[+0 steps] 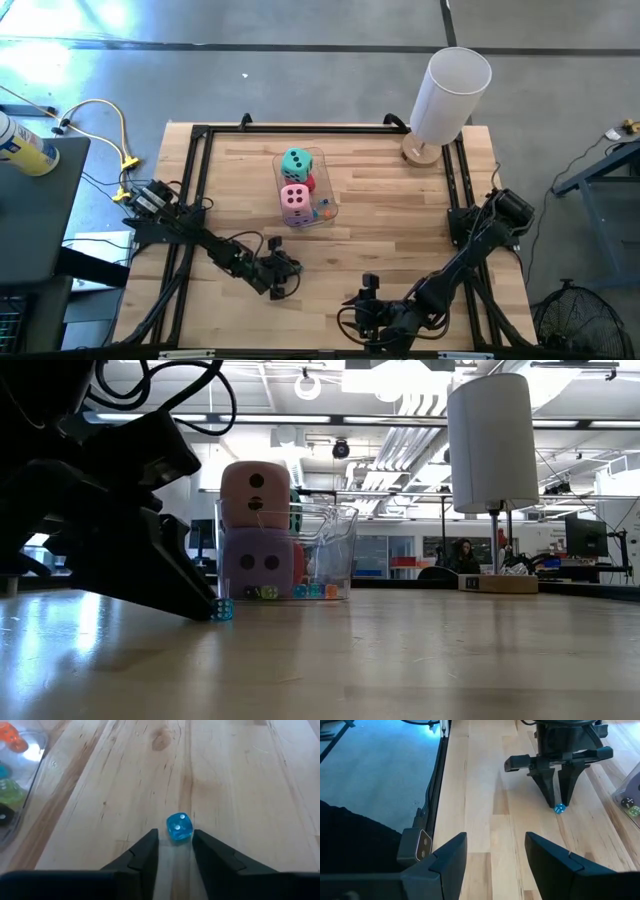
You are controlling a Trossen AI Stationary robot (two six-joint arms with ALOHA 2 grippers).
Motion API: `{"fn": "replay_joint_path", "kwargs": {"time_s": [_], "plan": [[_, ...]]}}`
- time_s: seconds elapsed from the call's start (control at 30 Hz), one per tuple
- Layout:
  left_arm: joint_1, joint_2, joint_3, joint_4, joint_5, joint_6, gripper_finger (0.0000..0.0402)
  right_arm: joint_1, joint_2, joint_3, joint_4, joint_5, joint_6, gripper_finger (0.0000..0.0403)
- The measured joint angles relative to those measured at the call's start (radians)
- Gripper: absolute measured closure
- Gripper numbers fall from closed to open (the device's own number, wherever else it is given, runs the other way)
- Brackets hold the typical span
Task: Pick & Place Dice
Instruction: Put the small light blue die into the transparent bin
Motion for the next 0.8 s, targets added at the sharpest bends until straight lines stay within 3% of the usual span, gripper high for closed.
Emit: {"fn": "replay_joint_path", "kwargs": {"time_s": [0.2,0.57,0.8], "plan": [[-0.006,0.000,0.000,0.001,0.003,-0.047,0.0258,0.000,0.000,0.000,0.000,0.000,0.000,0.0211],[-0.017,-0.001,0.000,0.003,0.005,-0.200,0.0256,0.000,0.000,0.000,0.000,0.000,0.000,0.0211],[-0.039,0.000,0.000,0.002,-0.032,-0.204,0.0256,0.000,0.000,0.000,0.000,0.000,0.000,0.0211]]}}
